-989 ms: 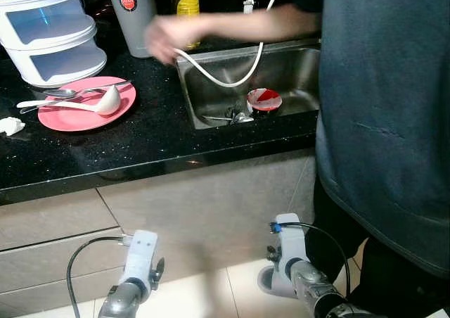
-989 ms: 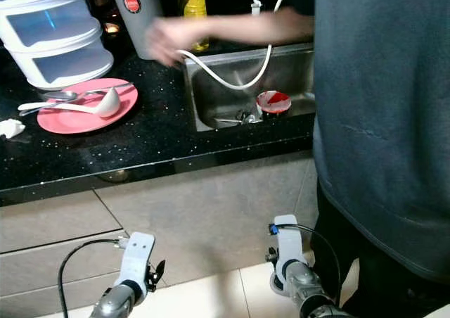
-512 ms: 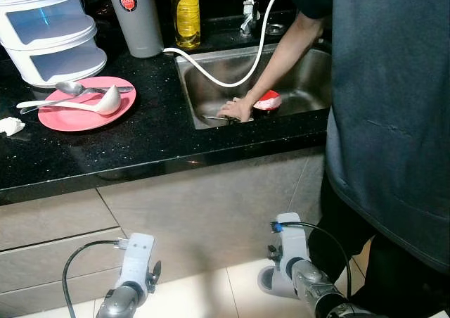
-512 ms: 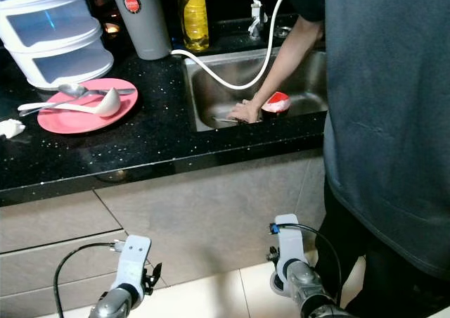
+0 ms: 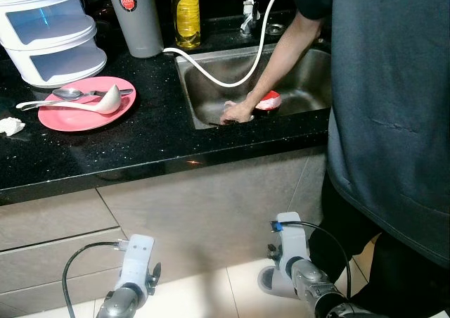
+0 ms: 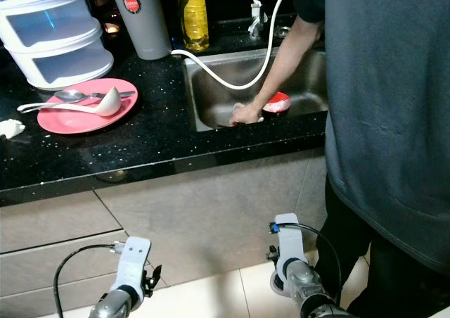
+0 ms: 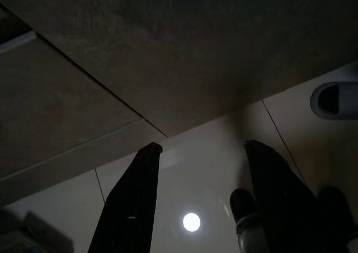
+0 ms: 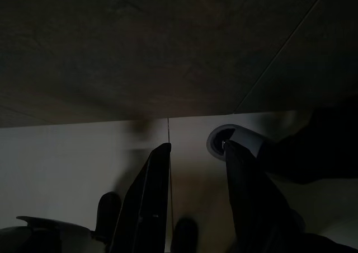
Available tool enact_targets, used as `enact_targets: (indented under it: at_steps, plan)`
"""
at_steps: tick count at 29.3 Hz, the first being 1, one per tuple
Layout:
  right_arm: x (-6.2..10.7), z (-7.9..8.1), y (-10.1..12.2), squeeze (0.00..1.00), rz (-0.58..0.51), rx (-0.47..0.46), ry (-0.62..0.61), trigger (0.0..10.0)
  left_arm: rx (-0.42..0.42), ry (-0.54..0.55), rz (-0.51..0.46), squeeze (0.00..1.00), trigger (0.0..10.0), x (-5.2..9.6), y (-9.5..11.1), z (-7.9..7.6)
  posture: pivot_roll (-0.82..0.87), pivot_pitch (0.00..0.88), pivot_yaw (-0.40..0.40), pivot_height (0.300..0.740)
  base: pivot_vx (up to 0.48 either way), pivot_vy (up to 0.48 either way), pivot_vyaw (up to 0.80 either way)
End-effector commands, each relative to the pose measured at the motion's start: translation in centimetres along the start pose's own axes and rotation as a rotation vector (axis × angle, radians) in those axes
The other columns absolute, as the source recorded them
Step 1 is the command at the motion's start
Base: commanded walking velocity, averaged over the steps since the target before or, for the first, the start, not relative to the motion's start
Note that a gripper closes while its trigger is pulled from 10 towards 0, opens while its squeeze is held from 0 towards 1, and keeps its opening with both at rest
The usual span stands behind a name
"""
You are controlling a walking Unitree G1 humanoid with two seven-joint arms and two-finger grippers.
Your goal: Kitchen organization
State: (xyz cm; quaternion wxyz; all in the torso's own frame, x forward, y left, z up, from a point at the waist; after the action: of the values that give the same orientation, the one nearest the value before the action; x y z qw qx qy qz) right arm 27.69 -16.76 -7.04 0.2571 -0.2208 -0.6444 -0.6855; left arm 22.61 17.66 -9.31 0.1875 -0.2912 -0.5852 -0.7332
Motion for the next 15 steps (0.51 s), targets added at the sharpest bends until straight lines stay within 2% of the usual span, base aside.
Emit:
enact_targets:
  at_steps: [1, 8, 15]
  plan:
    - [-0.06, 0.25, 0.3, 0.0, -0.016, -0.014, 0.001, 10.0, -0.011, 0.022, 0.012, 0.0, 10.0, 0.13, -0.29, 1.13, 0.0, 0.0, 0.068, 0.74, 0.0, 0.0, 0.0]
    - [-0.03, 0.22, 0.22, 0.0, -0.016, -0.015, 0.002, 10.0, -0.014, 0.022, 0.031, 0.0, 10.0, 0.13, -0.6, 1.36, 0.0, 0.0, 0.062, 0.74, 0.0, 0.0, 0.0]
    - [0.02, 0.0, 0.18, 0.0, -0.015, -0.01, 0.001, 10.0, -0.016, 0.016, 0.052, 0.0, 10.0, 0.22, -1.16, 0.93, -0.01, 0.004, 0.06, 0.74, 0.0, 0.0, 0.0]
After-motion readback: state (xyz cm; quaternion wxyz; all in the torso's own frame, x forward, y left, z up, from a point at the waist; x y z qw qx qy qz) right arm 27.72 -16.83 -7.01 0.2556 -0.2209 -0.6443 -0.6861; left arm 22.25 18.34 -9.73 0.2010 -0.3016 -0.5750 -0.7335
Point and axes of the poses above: a point about 5 cm out from each wrist's last joint towards the gripper, its own x axis pointing back from the gripper into the wrist, its own y axis along the axis of the wrist's last joint, z = x × y, the point moved 4 cm from there along -x, pointing out of the wrist towards the gripper, and after that the axes turned 7 degrees about -x, right-handed, at the moved point
